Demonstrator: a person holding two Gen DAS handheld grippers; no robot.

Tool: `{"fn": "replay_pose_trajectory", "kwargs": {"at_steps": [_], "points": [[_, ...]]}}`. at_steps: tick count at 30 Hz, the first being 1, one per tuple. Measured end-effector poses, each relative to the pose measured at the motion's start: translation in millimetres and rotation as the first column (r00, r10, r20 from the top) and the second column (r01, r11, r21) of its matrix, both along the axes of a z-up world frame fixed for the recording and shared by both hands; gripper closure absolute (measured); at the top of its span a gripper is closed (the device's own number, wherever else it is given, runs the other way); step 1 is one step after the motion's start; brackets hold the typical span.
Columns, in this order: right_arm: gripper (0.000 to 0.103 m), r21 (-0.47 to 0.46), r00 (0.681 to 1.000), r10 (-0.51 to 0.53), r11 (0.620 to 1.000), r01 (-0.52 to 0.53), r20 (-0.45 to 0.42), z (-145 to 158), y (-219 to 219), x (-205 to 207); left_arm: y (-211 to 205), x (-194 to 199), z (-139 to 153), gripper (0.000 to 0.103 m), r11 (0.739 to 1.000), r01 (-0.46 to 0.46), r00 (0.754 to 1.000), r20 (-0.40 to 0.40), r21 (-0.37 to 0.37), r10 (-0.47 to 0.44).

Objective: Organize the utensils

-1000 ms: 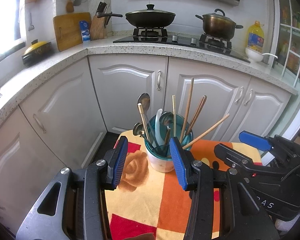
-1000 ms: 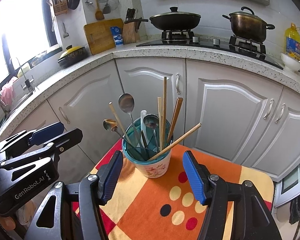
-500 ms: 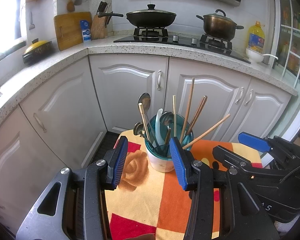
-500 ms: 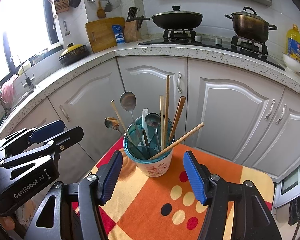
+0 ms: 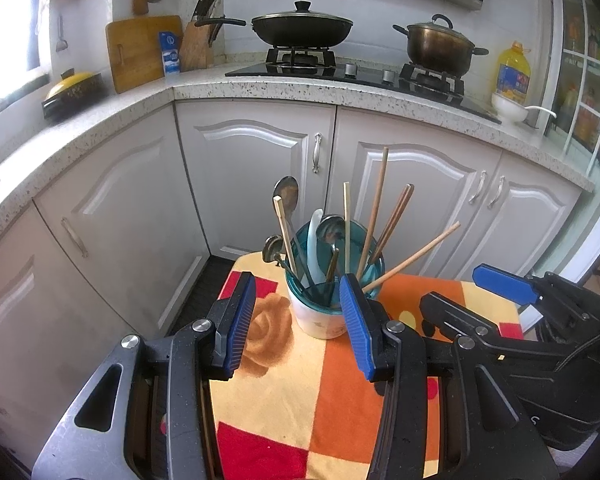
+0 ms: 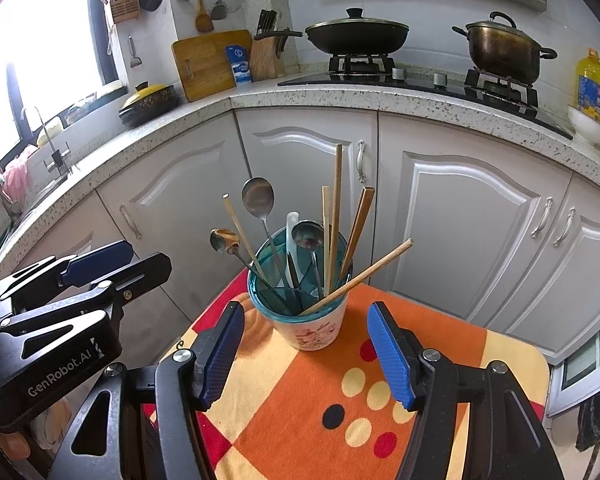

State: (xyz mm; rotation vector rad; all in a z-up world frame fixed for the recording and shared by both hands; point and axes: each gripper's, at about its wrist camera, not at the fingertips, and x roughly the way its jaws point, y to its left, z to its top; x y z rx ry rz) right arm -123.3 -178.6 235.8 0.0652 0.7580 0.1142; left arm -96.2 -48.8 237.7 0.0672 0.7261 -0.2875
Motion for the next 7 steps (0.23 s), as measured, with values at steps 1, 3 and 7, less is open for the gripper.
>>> {"fn": "replay_pose_trajectory", "kwargs": {"at_steps": [1,3,7], "points": [[0.041,0.0,1.0,0.001,1.0,-0.001,-0.001,-0.7,0.1,0.1,-0.1,-0.1,-0.2,0.06,1.0,0.001,1.0,-0.001,-0.001,-0.001],[0.041,0.004,1.0,0.003,1.0,-0.003,-0.005,-1.9,-0.6,0.2,-0.4,-0.2,-0.4,0.06,1.0,0.0,1.0,0.001,-0.001,0.0],[0.041,0.007,1.0,-0.005,1.0,0.005,-0.01,-6.3,-4.4,-0.7,-1.8,0.4,-3.3,0.06,1.0,0.0,1.0,0.001,0.001,0.0]]}}
